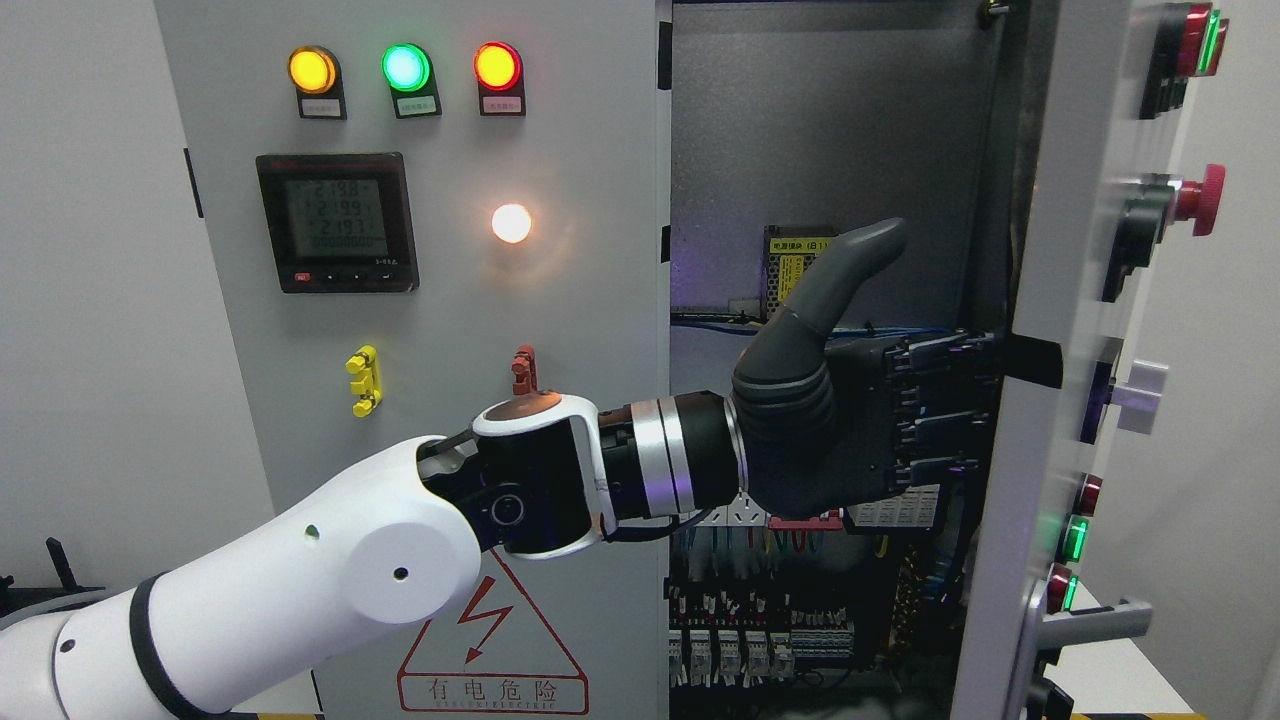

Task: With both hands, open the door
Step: 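Pull the grey door outward with the left hand, swinging it open, then push the door farther open with the left forearm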

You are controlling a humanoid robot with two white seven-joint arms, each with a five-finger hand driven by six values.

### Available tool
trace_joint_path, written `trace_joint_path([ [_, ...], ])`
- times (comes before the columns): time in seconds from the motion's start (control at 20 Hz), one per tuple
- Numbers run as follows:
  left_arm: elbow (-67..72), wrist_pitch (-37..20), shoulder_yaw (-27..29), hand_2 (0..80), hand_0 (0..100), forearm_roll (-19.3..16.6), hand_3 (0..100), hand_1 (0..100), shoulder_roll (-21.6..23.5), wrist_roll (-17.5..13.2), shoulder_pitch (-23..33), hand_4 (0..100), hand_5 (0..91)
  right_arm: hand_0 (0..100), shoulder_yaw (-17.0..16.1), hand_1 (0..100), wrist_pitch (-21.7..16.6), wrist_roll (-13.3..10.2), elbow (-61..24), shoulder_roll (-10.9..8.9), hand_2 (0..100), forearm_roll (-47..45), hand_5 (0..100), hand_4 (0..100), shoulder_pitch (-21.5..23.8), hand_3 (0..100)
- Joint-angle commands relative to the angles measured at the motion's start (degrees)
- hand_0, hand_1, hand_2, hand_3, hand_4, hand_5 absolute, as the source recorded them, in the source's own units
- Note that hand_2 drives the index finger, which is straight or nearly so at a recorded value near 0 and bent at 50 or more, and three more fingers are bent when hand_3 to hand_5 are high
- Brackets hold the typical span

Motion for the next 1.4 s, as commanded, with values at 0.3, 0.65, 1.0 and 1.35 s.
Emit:
trace_joint_path([
  [0.3, 0.43, -0.09, -0.35, 0.0, 0, -0.99, 0, 0, -7.55, 2.01, 0.10, 3, 0.0, 0, 0.00, 0, 0.05, 0.05, 0.00, 0.01, 0, -1.05, 0, 0, 0.00, 0],
  [0.65, 2.27, -0.01, -0.35, 0.0, 0, -1.25, 0, 0, -11.50, 3.41, -0.61, 3, 0.0, 0, 0.00, 0, 0.05, 0.05, 0.00, 0.01, 0, -1.05, 0, 0, 0.00, 0],
  [1.0, 3.07, -0.09, -0.62, 0.0, 0, -2.66, 0, 0, -15.55, 3.68, -0.69, 3, 0.0, 0, 0.00, 0, 0.05, 0.05, 0.00, 0.01, 0, -1.05, 0, 0, 0.00, 0],
  [1.35, 4.38, -0.18, -0.62, 0.0, 0, -3.89, 0, 0, -19.50, 5.87, -0.69, 3, 0.0, 0, 0.00, 0, 0.05, 0.05, 0.00, 0.01, 0, -1.05, 0, 0, 0.00, 0],
])
